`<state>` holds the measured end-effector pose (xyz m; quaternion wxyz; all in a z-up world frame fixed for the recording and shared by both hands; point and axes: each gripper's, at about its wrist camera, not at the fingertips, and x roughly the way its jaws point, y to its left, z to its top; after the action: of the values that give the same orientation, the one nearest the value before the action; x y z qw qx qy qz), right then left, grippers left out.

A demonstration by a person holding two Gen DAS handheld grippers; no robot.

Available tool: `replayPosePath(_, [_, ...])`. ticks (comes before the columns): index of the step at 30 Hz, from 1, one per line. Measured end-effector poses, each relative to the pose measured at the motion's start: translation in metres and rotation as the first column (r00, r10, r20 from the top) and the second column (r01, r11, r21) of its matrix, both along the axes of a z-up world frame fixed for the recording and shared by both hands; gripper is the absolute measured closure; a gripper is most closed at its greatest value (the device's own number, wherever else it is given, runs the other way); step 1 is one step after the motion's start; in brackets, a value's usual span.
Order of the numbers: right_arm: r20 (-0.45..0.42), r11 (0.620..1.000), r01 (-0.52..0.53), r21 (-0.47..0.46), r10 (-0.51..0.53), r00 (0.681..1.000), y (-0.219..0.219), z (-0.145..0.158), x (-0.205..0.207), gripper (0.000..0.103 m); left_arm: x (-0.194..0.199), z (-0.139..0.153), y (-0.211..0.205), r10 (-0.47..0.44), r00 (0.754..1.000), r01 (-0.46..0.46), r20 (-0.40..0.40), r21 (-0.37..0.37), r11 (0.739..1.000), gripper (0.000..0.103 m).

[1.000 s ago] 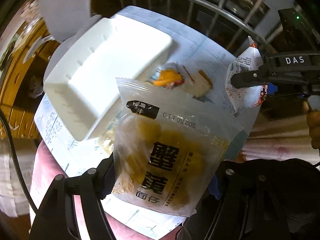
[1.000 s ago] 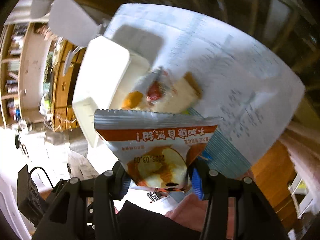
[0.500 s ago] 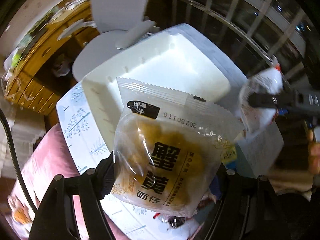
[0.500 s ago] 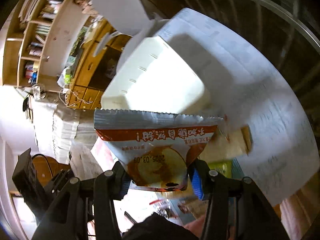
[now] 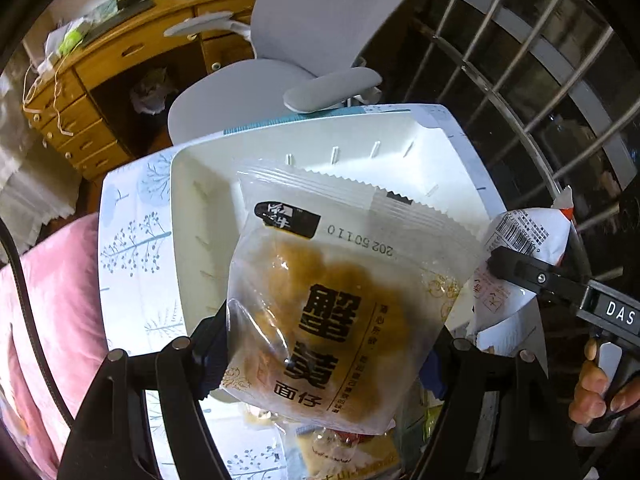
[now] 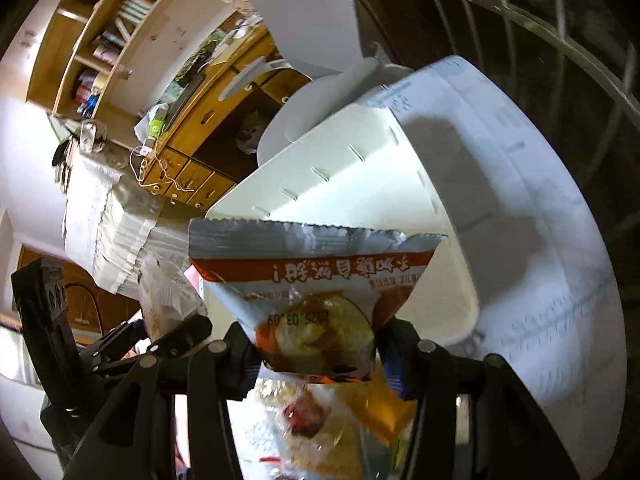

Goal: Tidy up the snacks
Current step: 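Carry both bags into the white tray and open both tools to release them, then withdraw both tools from the tray back over the remaining snacks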

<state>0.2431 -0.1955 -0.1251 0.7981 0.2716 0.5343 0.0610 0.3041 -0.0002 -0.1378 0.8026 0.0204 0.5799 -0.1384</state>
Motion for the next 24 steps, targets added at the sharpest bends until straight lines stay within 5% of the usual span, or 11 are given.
replayPosePath(3, [-0.008,1.0,-0.017,-0.017,0.016,1.0,0.001,-0.005,0.009,0.051,0.008,-0.011,0.006,0.046,0.998,-0.046,-0.03,-0.008,0.999,0.021])
replayPosePath(7, [-0.036,1.0,0.01,0.004,-0.01,0.999,-0.001,-0.014,0.011,0.032,0.014,-0.023,0.013,0.087,0.993,-0.09,-0.079,-0.029,0.996,0.017])
replayPosePath(12, [-0.038,1.0,0.023,0.0,-0.023,0.999,-0.003,-0.013,0.007,0.031,0.012,-0.017,0.018,0.098,0.994,-0.099,-0.044,-0.021,0.995,0.007])
replayPosePath(24, [0.015,0.999,0.041,-0.024,-0.04,0.999,0.002,0.018,-0.028,0.031,-0.027,0.006,0.032,0.098,0.994,-0.101,-0.038,-0.092,0.991,0.007])
